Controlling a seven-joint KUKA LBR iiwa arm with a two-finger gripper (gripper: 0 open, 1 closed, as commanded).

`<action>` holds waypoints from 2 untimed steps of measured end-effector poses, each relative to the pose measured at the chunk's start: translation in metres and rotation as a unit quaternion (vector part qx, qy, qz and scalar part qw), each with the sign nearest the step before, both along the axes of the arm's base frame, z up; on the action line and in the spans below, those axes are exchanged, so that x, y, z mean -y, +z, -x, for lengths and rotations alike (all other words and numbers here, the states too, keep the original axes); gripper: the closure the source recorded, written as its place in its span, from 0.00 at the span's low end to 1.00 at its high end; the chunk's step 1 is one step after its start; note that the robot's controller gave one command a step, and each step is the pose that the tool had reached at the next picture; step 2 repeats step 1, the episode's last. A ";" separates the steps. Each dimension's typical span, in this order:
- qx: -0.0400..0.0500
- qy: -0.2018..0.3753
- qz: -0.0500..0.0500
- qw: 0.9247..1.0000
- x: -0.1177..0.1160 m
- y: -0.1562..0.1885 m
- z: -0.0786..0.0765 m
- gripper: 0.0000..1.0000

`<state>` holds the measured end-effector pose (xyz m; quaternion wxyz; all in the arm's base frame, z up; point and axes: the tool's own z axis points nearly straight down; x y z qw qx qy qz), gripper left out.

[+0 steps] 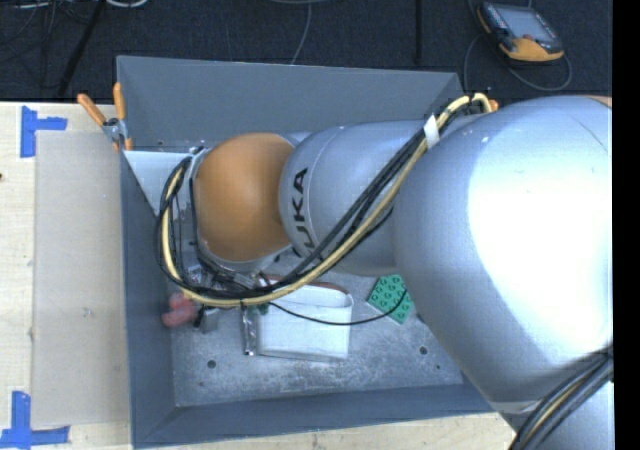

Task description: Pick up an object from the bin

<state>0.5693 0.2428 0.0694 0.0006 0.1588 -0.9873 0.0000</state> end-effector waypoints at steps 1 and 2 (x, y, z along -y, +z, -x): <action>0.006 0.016 -0.002 1.000 0.010 0.222 -0.027 1.00; 0.006 0.016 -0.002 1.000 0.010 0.222 -0.027 1.00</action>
Offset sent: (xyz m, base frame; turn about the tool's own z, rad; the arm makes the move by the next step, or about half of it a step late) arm 0.0248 -0.0106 0.2164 -0.0336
